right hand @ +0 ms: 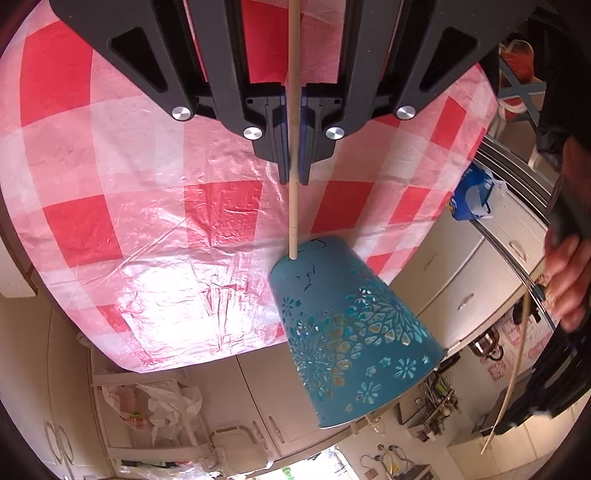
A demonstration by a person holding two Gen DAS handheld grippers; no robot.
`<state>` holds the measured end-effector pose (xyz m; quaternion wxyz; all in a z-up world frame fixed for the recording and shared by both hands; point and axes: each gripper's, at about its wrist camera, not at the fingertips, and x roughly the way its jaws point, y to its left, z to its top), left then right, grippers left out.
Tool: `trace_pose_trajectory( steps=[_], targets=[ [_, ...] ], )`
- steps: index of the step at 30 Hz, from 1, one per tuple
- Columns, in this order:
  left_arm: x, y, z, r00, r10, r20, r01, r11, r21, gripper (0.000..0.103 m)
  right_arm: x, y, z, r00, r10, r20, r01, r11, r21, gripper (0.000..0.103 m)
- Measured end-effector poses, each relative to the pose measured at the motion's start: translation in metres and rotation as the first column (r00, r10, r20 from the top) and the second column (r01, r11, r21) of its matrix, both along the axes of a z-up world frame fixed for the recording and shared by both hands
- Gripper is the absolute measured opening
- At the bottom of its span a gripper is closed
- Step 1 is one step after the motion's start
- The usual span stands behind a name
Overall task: Organize utensils
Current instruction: 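Lift the chopstick into the teal bin and open the left tool while the right tool lifts its chopstick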
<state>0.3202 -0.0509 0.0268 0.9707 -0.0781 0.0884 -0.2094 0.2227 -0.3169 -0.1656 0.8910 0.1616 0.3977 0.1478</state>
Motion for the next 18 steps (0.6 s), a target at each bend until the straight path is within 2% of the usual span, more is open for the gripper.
trace_pose_trajectory(
  steps=[5,9,14,18],
  targets=[
    [0.034,-0.02,0.018,0.997,0.058,0.056,-0.053,0.994,-0.092,0.005,-0.004,0.0,0.002,1.0,-0.004,0.011,0.004,1.0,0.008,0.006],
    [0.05,-0.031,0.012,0.993,0.107,0.058,-0.1,0.988,-0.122,0.005,-0.004,0.0,0.002,1.0,-0.002,0.018,0.001,1.0,0.008,0.006],
    [0.063,-0.043,-0.012,0.989,0.148,0.001,-0.148,0.986,-0.074,0.005,-0.005,0.001,0.002,1.0,-0.003,0.025,0.003,1.0,0.007,0.006],
    [0.067,-0.051,-0.033,0.987,0.154,-0.047,-0.154,0.988,0.003,0.005,-0.006,0.001,0.002,1.0,-0.005,0.027,0.005,1.0,0.005,0.006]
  ],
)
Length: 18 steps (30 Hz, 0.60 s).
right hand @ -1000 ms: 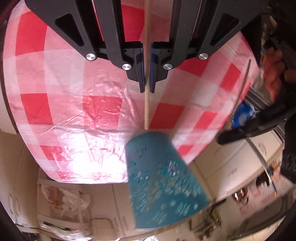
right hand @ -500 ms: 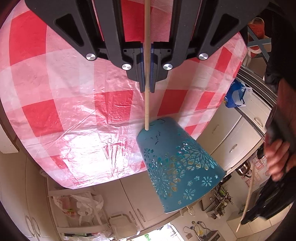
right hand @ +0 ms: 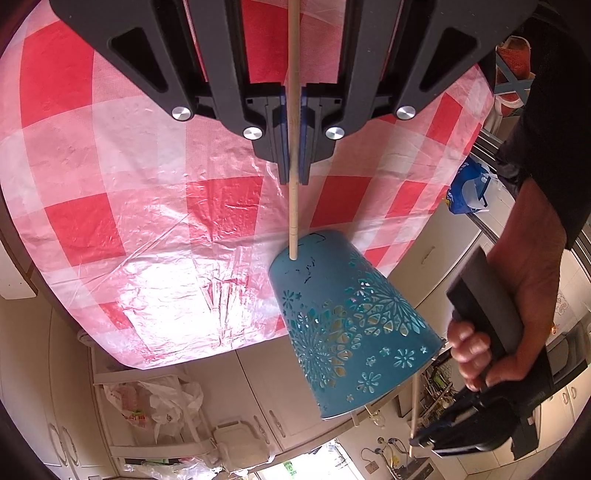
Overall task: Organize utensils
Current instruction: 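Lift the chopstick into the teal bin and open the left tool while the right tool lifts its chopstick, then carry the held chopstick over the teal bin and open the right tool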
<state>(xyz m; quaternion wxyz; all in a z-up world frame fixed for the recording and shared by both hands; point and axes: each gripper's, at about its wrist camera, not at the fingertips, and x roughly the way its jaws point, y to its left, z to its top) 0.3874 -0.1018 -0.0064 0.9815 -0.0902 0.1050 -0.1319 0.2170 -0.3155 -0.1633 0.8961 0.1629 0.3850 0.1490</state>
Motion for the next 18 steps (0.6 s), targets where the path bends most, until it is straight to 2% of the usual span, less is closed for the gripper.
trace_pose_trajectory(
  steps=[7,11,13,16,18],
  targets=[
    [-0.009,-0.007,-0.025,0.998,-0.015,-0.056,0.02,0.996,0.089,0.006,-0.001,0.0,0.001,1.0,-0.003,0.007,0.003,1.0,-0.001,0.006],
    [-0.016,-0.005,-0.031,0.997,-0.017,-0.07,0.024,0.994,0.105,0.01,-0.003,-0.001,0.002,1.0,-0.002,0.017,0.002,1.0,-0.001,0.006],
    [-0.019,0.0,-0.032,0.996,-0.014,-0.084,0.021,0.996,0.091,0.012,-0.003,-0.002,0.003,1.0,-0.005,0.022,0.005,1.0,0.002,0.006],
    [-0.029,0.012,-0.031,0.996,0.005,-0.085,0.002,0.997,0.075,0.023,-0.006,-0.007,0.007,0.999,-0.017,0.051,0.016,1.0,0.026,0.006],
    [-0.042,0.025,-0.032,0.997,0.036,-0.073,-0.033,0.998,0.054,0.037,-0.009,-0.015,0.012,0.996,-0.048,0.081,0.042,0.997,0.071,0.006]
  ],
)
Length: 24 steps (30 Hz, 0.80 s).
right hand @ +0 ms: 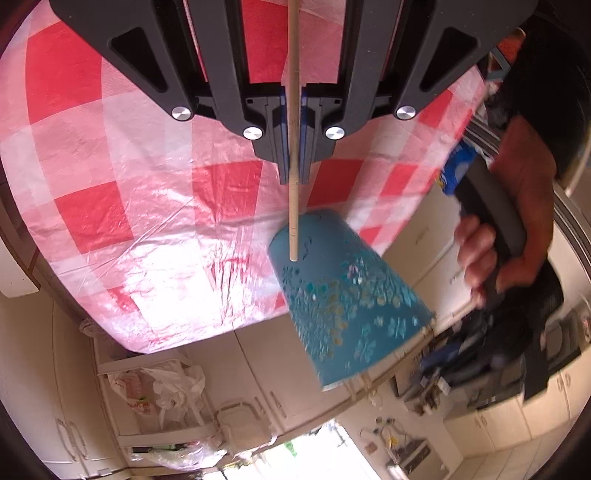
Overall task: Organize utensils
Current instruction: 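Carry the held chopstick over the teal bin and open the right tool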
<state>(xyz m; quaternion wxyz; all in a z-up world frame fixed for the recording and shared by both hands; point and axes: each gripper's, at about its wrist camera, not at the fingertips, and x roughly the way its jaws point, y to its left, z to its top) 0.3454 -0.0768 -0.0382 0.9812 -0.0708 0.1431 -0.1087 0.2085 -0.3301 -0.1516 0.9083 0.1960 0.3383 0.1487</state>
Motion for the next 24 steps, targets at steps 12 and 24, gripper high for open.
trace_pose_trajectory(
  steps=[12,24],
  targets=[
    [-0.051,0.039,-0.003,0.996,0.092,-0.011,-0.093,0.987,-0.128,0.045,0.019,0.01,0.117,0.845,-0.155,0.513,0.075,0.982,0.173,0.006],
    [-0.065,0.027,0.02,0.996,0.075,0.049,-0.067,0.987,-0.149,0.048,0.064,0.022,0.16,0.683,-0.223,0.696,0.117,0.973,0.198,0.006]
  ],
)
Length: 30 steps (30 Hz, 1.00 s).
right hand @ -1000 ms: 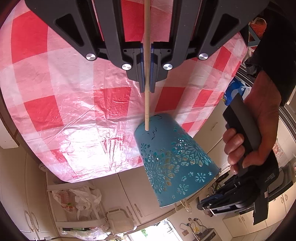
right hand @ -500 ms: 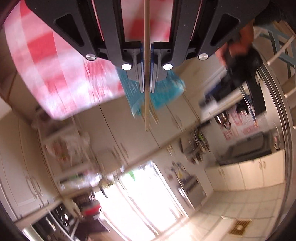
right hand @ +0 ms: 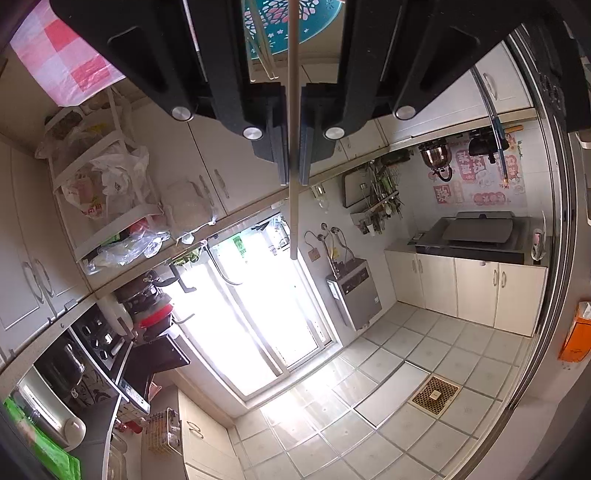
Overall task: Organize utensils
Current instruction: 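Carry the held chopstick over the teal bin and open the right tool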
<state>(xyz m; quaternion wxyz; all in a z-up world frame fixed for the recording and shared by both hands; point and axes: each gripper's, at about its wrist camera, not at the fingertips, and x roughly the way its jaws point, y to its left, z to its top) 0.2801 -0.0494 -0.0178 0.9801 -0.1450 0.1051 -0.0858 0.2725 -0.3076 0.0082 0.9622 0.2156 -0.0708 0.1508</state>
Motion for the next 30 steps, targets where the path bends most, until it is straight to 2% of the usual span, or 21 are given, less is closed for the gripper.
trace_pose_trajectory(
  steps=[4,11,18,30],
  targets=[
    [0.005,-0.002,-0.001,1.0,0.004,-0.009,-0.004,1.0,0.005,0.048,0.018,0.005,-0.012,1.0,-0.005,-0.021,0.004,1.0,-0.008,0.006],
    [0.009,-0.004,-0.005,1.0,0.007,-0.023,-0.006,1.0,0.014,0.048,0.039,0.005,-0.051,0.994,-0.017,-0.104,0.015,1.0,-0.021,0.006],
    [0.006,-0.007,-0.008,1.0,-0.001,-0.027,0.001,1.0,0.017,0.049,0.042,0.009,-0.072,0.988,-0.013,-0.155,0.005,0.999,-0.054,0.006],
    [0.007,-0.001,-0.013,0.999,0.008,-0.045,-0.008,1.0,0.002,0.05,0.025,0.013,-0.09,0.974,-0.005,-0.226,-0.027,0.99,-0.136,0.006]
  ],
)
